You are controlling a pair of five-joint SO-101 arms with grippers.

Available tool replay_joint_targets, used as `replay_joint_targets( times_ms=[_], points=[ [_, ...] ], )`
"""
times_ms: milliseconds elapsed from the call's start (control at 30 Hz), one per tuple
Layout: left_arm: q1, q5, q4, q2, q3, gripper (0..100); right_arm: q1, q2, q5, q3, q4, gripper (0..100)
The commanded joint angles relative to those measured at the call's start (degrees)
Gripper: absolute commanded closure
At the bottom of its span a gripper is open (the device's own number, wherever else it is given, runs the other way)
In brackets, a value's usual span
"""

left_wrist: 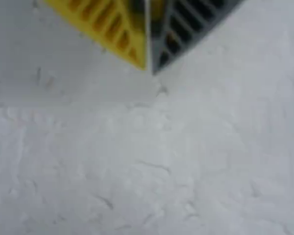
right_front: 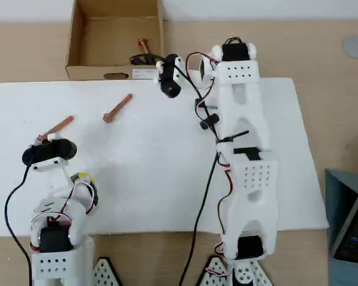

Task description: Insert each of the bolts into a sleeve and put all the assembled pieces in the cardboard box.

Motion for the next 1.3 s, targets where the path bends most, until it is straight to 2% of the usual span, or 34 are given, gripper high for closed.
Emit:
replay_joint_targets(
  times_ms=[0,300,667,867,1033,1267],
  points=[
    [-0.5,0.3,-0.8,-0.4,-0.4,100,-1.1,1.0,0.9,0.0,-2.2,82.9],
    [-0.5,0.3,-0.8,-0.4,-0.4,100,-2.3,5.8,3.2,0.0,-6.1,82.9],
    [-0.5,0.3,-0.8,-0.4,-0.4,100,-2.1,13.8,3.2,-5.9,-5.5,83.3],
    [-0.5,0.3,-0.8,-0.4,-0.4,100,-2.3,15.3,3.1,-6.4,-5.5,98.7],
    [-0.4,0.3,-0.8,-0.4,-0.4,100,-2.3,15.3,2.9,-10.9,-0.4,98.8],
    [-0.3,0.2,-0.8,-0.4,-0.4,100,-3.1,15.3,-1.0,-26.0,9.8,98.8]
  ],
)
